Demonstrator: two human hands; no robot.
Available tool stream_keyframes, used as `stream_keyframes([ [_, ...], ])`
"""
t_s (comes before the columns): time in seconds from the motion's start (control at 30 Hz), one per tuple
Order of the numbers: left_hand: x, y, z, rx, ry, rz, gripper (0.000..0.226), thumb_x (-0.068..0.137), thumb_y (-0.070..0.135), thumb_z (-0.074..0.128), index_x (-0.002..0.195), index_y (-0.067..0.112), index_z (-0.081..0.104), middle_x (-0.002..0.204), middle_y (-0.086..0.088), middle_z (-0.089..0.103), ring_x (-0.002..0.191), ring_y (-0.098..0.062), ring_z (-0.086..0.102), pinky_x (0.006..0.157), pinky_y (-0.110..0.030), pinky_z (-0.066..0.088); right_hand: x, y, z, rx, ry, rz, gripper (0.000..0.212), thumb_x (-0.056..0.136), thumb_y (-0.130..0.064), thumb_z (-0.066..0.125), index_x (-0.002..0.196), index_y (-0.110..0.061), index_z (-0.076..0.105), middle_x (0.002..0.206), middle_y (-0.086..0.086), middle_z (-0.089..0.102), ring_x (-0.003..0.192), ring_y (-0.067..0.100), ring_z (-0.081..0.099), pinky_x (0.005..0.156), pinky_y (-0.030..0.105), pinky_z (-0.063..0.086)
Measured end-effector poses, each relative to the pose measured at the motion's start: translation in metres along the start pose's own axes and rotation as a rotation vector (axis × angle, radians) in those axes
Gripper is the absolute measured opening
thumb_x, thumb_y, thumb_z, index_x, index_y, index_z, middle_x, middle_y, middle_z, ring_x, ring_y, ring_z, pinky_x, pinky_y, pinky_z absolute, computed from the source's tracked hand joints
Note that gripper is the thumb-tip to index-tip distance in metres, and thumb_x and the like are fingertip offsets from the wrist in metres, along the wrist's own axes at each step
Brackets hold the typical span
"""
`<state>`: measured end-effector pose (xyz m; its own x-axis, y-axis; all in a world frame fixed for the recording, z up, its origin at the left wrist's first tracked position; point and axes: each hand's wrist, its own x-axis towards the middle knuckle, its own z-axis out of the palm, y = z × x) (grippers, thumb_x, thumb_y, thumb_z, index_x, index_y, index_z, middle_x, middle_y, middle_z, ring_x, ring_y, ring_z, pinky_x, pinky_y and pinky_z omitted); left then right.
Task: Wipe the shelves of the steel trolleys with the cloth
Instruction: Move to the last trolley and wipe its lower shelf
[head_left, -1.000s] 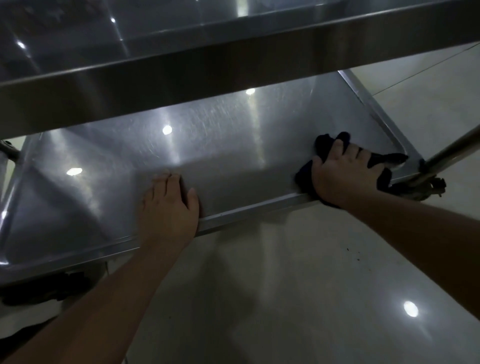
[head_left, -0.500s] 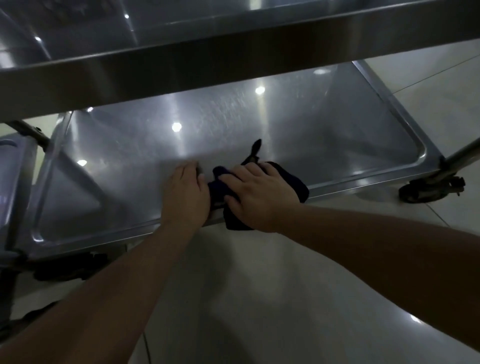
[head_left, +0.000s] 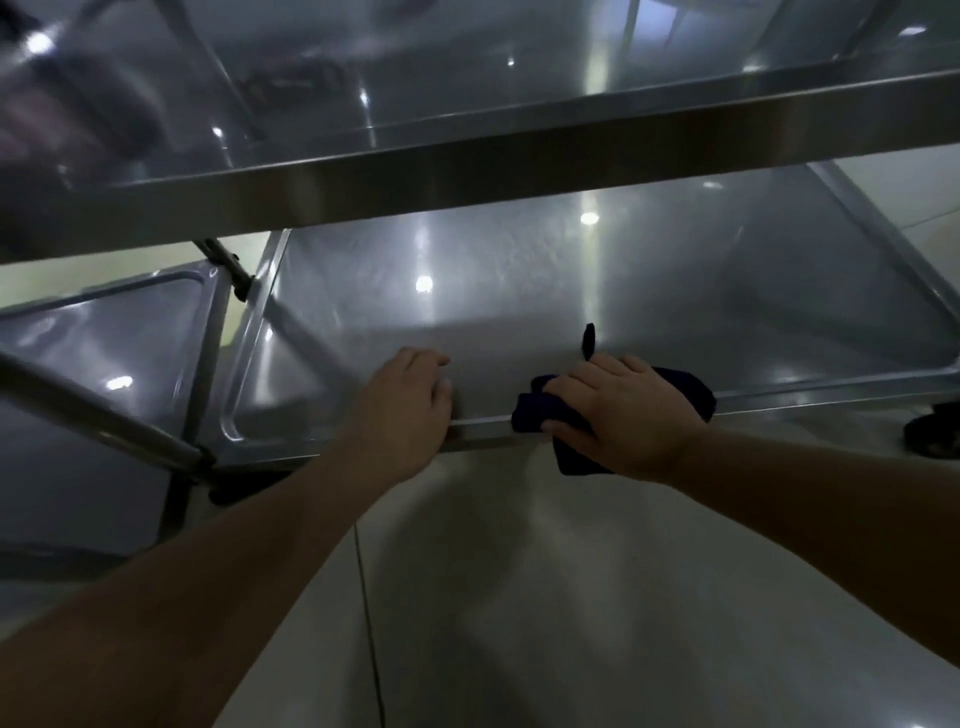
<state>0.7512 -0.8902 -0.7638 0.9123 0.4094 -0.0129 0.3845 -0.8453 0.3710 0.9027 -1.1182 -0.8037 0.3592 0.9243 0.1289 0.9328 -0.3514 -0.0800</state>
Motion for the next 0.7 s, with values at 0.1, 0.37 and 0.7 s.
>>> stream_keyframes([
  [0.1,-0.014,-0.023,-0.009,0.096,-0.04,-0.01,0.039,0.106,0.022,0.05,0.143,0.01,0.055,0.143,-0.011,0.054,0.13,-0.029,0.052,0.112,-0.038,0.037,0.001,-0.007,0.0,0.058,-0.032,0.186,0.057,0.102,-0.065,0.024,0.136,-0.03,0.054,0.128,-0.005,0.064,0.117,0.022,0.056,0.099,0.04,0.044],
  [0.37,-0.068,-0.091,-0.035,0.396,-0.203,-0.024,0.046,0.099,0.022,0.065,0.138,-0.002,0.059,0.145,-0.03,0.052,0.134,-0.05,0.051,0.113,-0.061,0.042,0.052,-0.027,0.014,0.17,-0.18,0.491,0.066,0.107,-0.055,0.019,0.165,-0.022,0.016,0.172,0.001,0.016,0.159,0.024,0.008,0.127,0.05,0.008],
  [0.7,-0.065,-0.098,-0.018,0.123,-0.081,-0.205,0.057,0.103,0.014,0.055,0.155,-0.001,0.038,0.159,-0.024,0.04,0.149,-0.041,0.035,0.122,-0.052,0.028,0.109,-0.112,0.026,0.146,-0.219,-0.261,0.067,0.105,-0.062,0.026,0.161,-0.027,0.028,0.167,-0.004,0.033,0.155,0.018,0.022,0.125,0.043,0.014],
])
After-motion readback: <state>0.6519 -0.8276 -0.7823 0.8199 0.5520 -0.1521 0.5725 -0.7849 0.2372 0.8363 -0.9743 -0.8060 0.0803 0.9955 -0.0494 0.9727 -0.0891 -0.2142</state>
